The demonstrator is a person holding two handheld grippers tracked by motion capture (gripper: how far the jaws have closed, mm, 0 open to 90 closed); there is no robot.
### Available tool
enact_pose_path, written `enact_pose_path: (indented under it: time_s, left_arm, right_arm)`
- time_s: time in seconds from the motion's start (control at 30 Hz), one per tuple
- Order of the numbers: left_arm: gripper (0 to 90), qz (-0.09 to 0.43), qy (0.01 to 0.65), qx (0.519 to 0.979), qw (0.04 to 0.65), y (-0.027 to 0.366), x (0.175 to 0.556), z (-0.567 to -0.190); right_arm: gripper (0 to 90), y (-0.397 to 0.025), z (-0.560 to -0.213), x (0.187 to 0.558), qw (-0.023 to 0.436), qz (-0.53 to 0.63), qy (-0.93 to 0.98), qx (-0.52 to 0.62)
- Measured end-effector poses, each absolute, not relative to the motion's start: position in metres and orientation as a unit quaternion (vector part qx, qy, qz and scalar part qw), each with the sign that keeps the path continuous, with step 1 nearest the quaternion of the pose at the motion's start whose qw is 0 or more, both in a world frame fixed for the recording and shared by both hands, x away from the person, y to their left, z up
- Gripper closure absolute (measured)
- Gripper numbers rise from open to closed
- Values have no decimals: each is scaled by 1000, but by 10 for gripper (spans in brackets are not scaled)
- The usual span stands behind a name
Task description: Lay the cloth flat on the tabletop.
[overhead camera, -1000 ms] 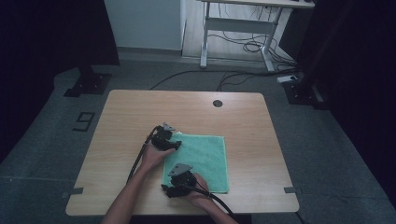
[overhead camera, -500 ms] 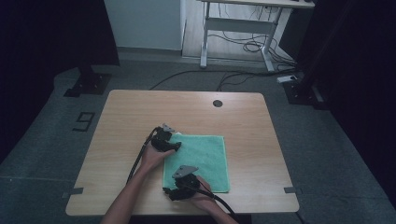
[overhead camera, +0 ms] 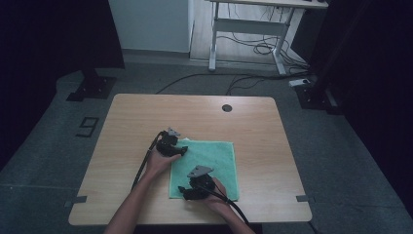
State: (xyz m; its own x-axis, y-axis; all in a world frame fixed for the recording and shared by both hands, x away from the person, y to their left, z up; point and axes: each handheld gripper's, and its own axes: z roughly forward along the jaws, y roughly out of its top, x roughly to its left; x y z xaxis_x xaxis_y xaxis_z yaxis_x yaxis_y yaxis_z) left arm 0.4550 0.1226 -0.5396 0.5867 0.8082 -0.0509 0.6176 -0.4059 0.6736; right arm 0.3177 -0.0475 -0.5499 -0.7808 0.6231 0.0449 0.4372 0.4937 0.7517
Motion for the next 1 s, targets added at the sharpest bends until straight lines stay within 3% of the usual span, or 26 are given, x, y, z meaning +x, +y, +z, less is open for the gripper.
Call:
enact_pose_path:
  time_s: [0.3, 0.47, 1.0]
  left_arm:
    - [380, 134, 425, 832, 330, 120, 449, -538]
    - [399, 156, 423, 822, 348, 125, 444, -530]
    - [432, 164, 452, 804, 349, 158, 456, -511]
  right_arm:
    - [319, -61, -550, 312, 105, 402, 856, 309]
    - [321, -68, -548, 313, 100, 397, 857, 313]
    - [355, -45, -534, 296, 107, 448, 843, 277]
